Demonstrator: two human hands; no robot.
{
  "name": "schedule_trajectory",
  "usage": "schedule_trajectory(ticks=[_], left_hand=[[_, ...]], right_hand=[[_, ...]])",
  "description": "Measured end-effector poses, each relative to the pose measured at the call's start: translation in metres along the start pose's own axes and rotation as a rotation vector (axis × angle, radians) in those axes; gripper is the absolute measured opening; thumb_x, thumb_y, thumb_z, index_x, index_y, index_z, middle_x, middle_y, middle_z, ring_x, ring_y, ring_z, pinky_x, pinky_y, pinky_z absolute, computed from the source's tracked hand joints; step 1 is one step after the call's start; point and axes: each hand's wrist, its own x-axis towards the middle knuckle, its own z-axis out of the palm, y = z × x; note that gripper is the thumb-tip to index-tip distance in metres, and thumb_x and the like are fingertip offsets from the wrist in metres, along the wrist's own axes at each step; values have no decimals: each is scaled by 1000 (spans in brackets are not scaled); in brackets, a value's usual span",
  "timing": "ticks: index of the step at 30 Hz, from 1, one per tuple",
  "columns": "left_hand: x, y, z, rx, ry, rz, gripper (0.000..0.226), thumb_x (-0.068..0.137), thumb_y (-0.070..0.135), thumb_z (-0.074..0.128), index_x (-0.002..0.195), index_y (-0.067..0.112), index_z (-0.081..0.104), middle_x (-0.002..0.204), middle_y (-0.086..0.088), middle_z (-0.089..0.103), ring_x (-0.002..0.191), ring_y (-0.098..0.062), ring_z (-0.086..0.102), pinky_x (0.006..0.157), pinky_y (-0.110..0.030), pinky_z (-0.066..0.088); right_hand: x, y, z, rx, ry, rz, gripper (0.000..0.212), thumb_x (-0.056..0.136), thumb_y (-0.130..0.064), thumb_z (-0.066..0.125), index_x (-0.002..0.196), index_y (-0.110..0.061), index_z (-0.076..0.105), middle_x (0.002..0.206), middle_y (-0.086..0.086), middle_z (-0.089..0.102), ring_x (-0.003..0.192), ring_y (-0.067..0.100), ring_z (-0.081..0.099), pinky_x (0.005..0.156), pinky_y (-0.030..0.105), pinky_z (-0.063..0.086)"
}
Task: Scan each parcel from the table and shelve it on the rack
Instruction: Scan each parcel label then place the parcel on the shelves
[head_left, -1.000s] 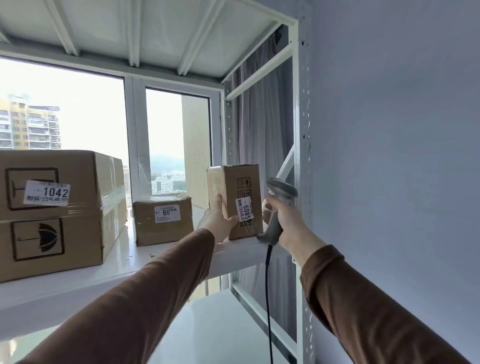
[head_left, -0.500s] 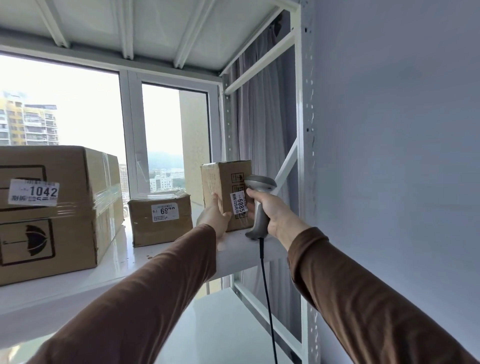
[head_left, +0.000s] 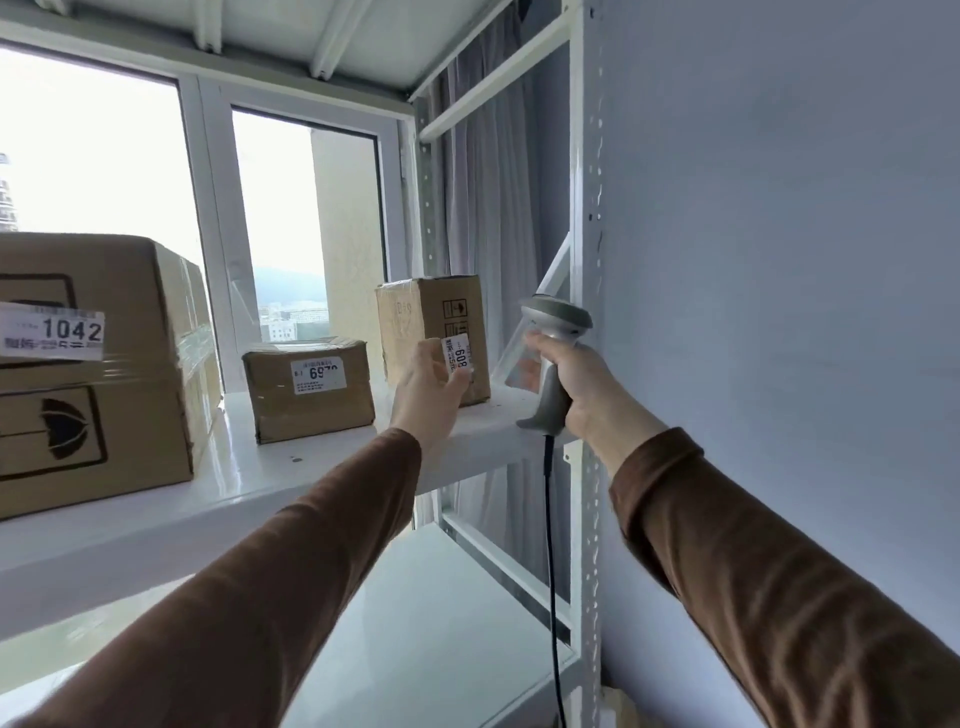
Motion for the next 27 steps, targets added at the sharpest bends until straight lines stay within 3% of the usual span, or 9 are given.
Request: schedule_trajectory(ticks=[2,4,7,9,11,14,20,24,27], left_hand=[[-23,7,9,-86,-59,42,44,104,24,61,145,17,47,116,-1,64,104,-17,63,97,-36,51],[-44,13,24,-181,-103,85,37,103,20,61,139,17,52,118,-1,64,107,-17,64,97,-35,54],[-79,25,60,-285,-221,59,40,104,21,61,143,14,51,129,-1,61,115,-15,61,91,-20,52],[-107,31,90,-312,-307,31,45,104,22,61,146,12,49,134,-2,59,120,-16,59,92,-20,47],[-138,36,123,-339,-420,6,47,103,24,63,147,13,48,140,-1,57,126,-17,57,100,-27,45],[-186,47,170,-364,-561,-36,43,103,26,62,144,17,53,141,2,59,128,-17,58,95,-27,44],[-290,94,259,-430,-802,-114,41,105,25,60,145,16,54,137,4,59,119,-13,57,77,-10,41],[-372,137,316,-473,-933,-148,41,103,25,62,143,17,55,141,0,61,120,-16,60,84,-21,46],[-439,177,352,-478,-1008,-176,41,104,26,61,143,15,55,136,0,62,118,-17,60,92,-28,45]], right_hand=[[-23,0,-21,-40,53,-33,16,89,-30,74,96,-16,71,97,12,68,88,28,66,90,48,54],[-49,3,-45,-50,107,-73,9,89,-24,74,90,-16,70,92,11,64,81,25,61,82,43,51],[-90,13,-85,-55,193,-120,14,92,-15,72,105,-15,69,97,2,69,94,20,67,87,36,55],[-117,19,-117,-85,266,-122,24,92,-16,73,116,-13,68,105,1,71,105,20,69,93,35,56],[-145,22,-150,-113,340,-95,25,92,-19,75,115,-15,69,110,2,72,109,21,69,96,37,56],[-190,22,-203,-135,454,-65,24,91,-22,75,113,-18,69,111,2,72,112,23,69,97,40,55],[-293,19,-317,-175,706,-64,18,93,-16,73,110,-16,67,107,4,72,107,24,70,92,36,56],[-374,18,-395,-231,863,-9,14,93,-18,73,106,-19,66,112,10,72,110,28,69,94,42,56],[-440,14,-451,-269,930,29,16,94,-18,71,110,-18,66,103,5,68,98,24,67,77,33,55]])
